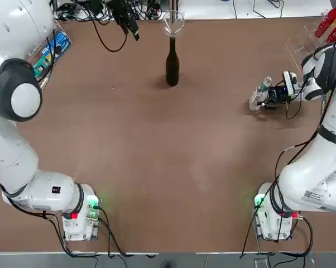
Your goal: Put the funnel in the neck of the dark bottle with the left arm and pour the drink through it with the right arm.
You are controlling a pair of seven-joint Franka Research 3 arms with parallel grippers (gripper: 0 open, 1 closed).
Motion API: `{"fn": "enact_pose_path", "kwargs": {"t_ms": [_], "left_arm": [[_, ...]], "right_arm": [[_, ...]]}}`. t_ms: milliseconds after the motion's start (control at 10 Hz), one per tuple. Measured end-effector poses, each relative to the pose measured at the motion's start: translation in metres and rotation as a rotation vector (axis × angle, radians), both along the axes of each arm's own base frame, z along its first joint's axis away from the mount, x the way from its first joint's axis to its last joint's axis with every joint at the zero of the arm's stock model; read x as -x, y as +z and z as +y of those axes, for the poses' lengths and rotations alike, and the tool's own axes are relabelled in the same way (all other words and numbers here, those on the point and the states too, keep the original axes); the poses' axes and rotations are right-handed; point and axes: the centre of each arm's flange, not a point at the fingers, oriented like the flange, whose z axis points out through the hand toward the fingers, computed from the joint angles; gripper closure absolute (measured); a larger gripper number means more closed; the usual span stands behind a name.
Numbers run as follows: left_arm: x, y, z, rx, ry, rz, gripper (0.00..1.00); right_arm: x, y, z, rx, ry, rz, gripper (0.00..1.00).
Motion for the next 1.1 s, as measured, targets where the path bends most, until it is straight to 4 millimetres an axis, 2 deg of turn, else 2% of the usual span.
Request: {"fn": "enact_pose_path", "kwargs": {"t_ms": [200,300,500,600,800,1100], "left_arm": [[-0.010,-0.012,0.010,0.192,-0.189,-0.032,0.00],[-0.014,-0.022,0.006,0.300,-0.286,-0.062,0.00],[-0.017,-0.038,-0.012,0.425,-0.397,-0.105,0.00],[-0.017,-0.038,-0.020,0.468,-0.437,-0.132,0.00],[-0.021,-0.036,-0.031,0.536,-0.521,-0.254,0.00],[-0.025,-0.042,-0.058,0.643,-0.616,-0.459,0.00]], "right_arm": [[0.000,0.000,0.001,-0.001,0.003,0.000,0.38],[-0.001,0.000,0.003,-0.001,0.006,0.000,0.41],[-0.002,0.000,0.007,-0.001,0.014,-0.001,0.46],[-0.002,0.000,0.008,-0.001,0.017,-0.001,0.49],[-0.002,0.002,0.010,-0.018,0.020,-0.001,0.50],[-0.002,0.008,0.006,-0.052,0.010,0.017,0.50]]}}
